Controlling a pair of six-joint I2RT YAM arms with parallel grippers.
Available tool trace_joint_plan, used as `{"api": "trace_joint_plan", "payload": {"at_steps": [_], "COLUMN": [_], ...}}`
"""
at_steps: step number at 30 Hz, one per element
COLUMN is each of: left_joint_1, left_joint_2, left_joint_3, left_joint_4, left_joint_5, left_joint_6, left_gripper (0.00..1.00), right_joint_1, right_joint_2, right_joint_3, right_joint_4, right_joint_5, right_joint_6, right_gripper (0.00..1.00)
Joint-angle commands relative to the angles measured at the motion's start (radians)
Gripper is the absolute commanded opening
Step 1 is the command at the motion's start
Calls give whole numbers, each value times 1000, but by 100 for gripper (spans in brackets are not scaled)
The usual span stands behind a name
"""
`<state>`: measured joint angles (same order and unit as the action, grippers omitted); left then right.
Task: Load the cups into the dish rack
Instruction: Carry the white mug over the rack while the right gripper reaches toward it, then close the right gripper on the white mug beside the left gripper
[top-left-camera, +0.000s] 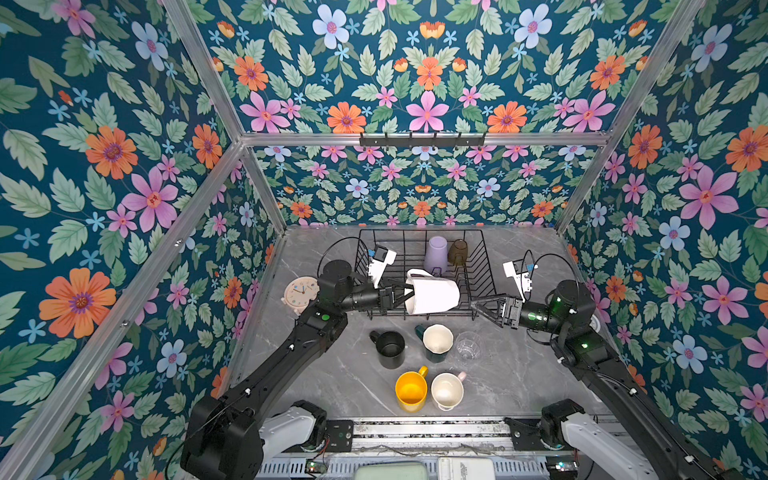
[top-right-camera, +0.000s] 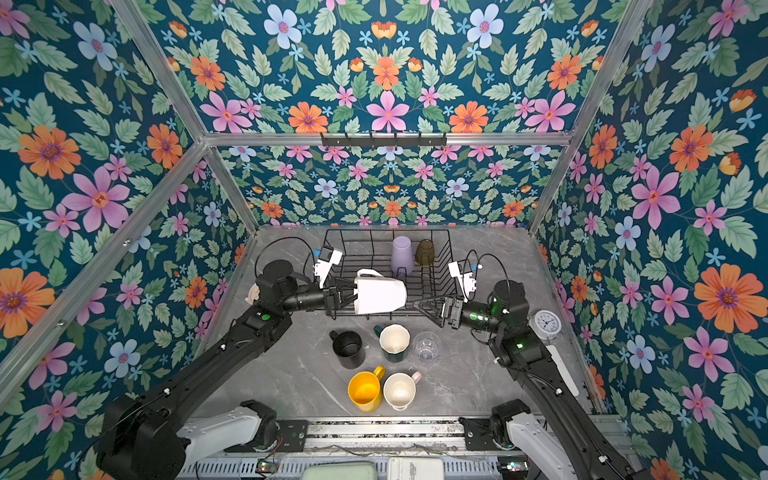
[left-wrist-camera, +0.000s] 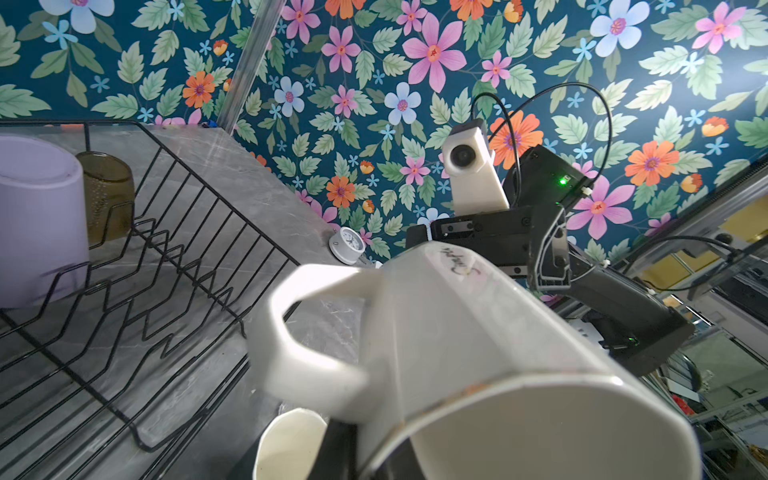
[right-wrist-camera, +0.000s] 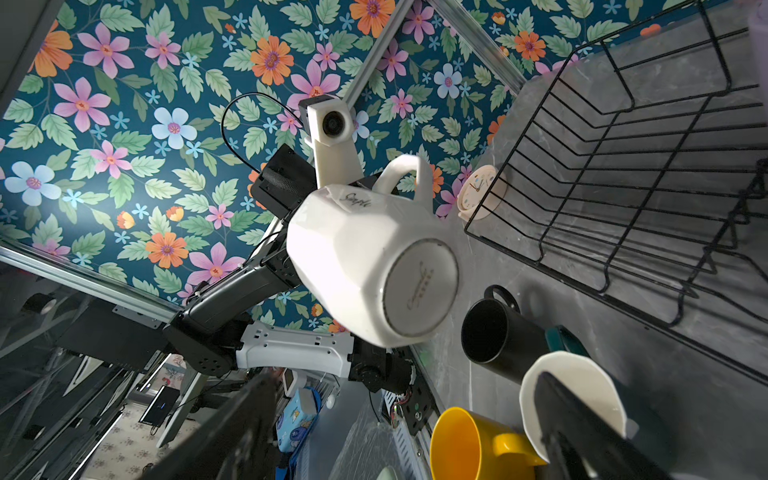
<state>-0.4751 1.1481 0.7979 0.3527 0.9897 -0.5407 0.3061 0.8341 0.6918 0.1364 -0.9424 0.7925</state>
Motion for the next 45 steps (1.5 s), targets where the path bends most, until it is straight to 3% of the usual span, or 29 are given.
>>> {"api": "trace_joint_plan", "payload": {"at_steps": [1,10,45], "left_joint_1": [-1,0,-13], "left_joint_2": [-1,10,48], "left_joint_3": [-6,-18,-18], "left_joint_4": [138,195,288], "left_joint_5": [47,80,122], "left_joint_6": [-33,-63,-119], "left_gripper": [0,0,0], "right_joint_1": [19,119,240], "right_joint_2": [23,90,263], "right_joint_3": [19,67,146], "right_joint_4": [71,74,154], "right_joint_5": [-34,6,45], "right_joint_6": [18,-9,12], "right_gripper": [96,96,94]}}
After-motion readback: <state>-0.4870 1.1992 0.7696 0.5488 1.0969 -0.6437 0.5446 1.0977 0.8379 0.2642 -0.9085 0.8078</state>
